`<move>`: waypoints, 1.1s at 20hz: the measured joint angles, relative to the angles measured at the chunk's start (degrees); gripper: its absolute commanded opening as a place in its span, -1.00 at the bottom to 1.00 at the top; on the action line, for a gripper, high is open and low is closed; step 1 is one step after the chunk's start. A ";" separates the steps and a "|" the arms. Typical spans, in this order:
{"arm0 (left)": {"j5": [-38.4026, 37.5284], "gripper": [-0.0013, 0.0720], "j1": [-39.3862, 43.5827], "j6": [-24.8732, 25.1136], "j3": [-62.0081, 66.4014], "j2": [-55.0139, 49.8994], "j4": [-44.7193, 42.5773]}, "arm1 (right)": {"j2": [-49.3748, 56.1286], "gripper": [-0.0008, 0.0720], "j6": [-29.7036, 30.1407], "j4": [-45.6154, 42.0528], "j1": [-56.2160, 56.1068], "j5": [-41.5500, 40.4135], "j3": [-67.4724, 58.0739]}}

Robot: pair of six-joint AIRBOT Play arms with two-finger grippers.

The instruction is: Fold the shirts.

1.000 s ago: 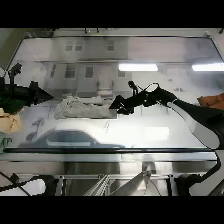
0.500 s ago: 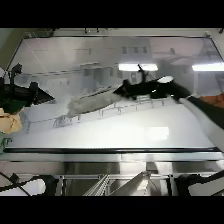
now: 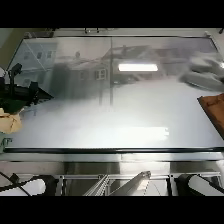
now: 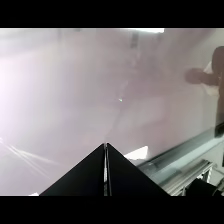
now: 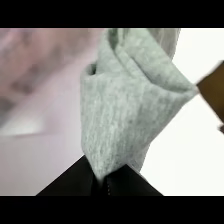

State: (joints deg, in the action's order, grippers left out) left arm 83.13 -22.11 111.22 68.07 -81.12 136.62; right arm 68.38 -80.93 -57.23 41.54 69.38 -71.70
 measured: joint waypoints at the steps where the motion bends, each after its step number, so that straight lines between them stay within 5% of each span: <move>1: -0.02 -0.92 0.00 0.11 0.00 0.00 -0.02 | -0.52 -0.93 -1.16 -4.33 3.56 1.53 0.42; 8: -0.42 -0.92 0.00 0.33 0.00 0.00 -0.04 | 2.51 -0.93 -4.83 -26.03 19.08 6.91 6.82; 14: -0.42 -0.92 0.00 0.15 0.00 0.00 -0.07 | 5.49 -0.92 -6.05 -34.32 22.21 3.69 9.53; 15: -0.44 -0.94 0.00 -0.15 0.00 0.00 -0.07 | 5.64 -0.43 -6.08 -34.86 22.34 2.75 9.66; 16: -0.44 -0.94 0.00 -0.17 0.00 0.00 -0.07 | 5.75 0.53 -6.10 -35.21 22.45 2.14 9.77; 17: -0.46 -0.94 0.00 -0.52 0.00 0.00 -0.07 | 5.81 0.83 -6.14 -35.32 22.53 1.86 9.81; 18: -0.52 -0.93 0.00 -0.63 0.00 0.00 -0.07 | 5.79 0.57 -6.19 -35.32 22.58 1.92 9.86; 20: -0.66 -0.93 0.00 -1.46 0.00 -0.02 -0.07 | 5.14 0.50 -6.67 -34.64 22.62 3.69 9.92; 21: -0.68 -0.77 0.00 -1.81 0.00 0.00 -0.04 | 4.24 0.50 -7.37 -34.23 22.62 4.85 9.94; 22: -0.68 -0.09 0.00 -2.14 0.00 0.00 -0.04 | 3.02 0.50 -8.07 -33.59 22.64 5.88 9.94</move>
State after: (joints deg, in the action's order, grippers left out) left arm 82.46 -22.11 109.08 68.07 -81.12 136.57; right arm 71.40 -88.99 -90.83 64.18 75.26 -61.76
